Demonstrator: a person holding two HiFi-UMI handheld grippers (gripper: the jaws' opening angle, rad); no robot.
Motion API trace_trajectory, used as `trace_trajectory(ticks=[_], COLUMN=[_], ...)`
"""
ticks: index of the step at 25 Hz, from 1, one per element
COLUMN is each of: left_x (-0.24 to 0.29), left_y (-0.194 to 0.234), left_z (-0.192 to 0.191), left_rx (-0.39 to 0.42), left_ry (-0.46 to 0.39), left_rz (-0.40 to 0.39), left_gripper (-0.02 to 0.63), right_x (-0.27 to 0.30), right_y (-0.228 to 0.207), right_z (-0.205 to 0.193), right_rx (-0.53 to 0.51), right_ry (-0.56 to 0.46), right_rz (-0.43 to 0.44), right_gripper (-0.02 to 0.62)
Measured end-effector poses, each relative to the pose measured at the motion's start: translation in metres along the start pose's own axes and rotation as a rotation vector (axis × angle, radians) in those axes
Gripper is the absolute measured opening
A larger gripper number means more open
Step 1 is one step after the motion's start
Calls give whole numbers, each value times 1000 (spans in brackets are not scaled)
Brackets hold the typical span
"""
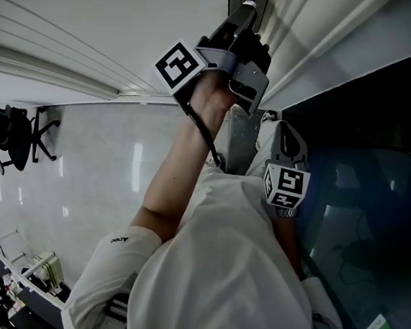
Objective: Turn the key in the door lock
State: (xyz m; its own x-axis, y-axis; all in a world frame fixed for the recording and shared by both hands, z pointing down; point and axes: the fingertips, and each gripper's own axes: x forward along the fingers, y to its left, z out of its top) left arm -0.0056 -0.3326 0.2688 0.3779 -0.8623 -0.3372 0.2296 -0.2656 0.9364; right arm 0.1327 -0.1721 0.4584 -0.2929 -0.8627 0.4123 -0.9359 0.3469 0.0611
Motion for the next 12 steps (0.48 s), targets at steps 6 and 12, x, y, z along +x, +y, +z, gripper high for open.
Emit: trace_trajectory(ticks=[6,12], left_x=[-1,0], left_y=[3,-2], left_z=[4,3], left_rx=[150,471], left_ry=[6,58], left_rz=[83,194], left_gripper=[32,32], right_x=[3,4], right_y=[0,2], right_z=[-1,-1], right_rx=[2,5], right_ry=[2,-1], right_rz=[6,12], right_gripper=[2,2])
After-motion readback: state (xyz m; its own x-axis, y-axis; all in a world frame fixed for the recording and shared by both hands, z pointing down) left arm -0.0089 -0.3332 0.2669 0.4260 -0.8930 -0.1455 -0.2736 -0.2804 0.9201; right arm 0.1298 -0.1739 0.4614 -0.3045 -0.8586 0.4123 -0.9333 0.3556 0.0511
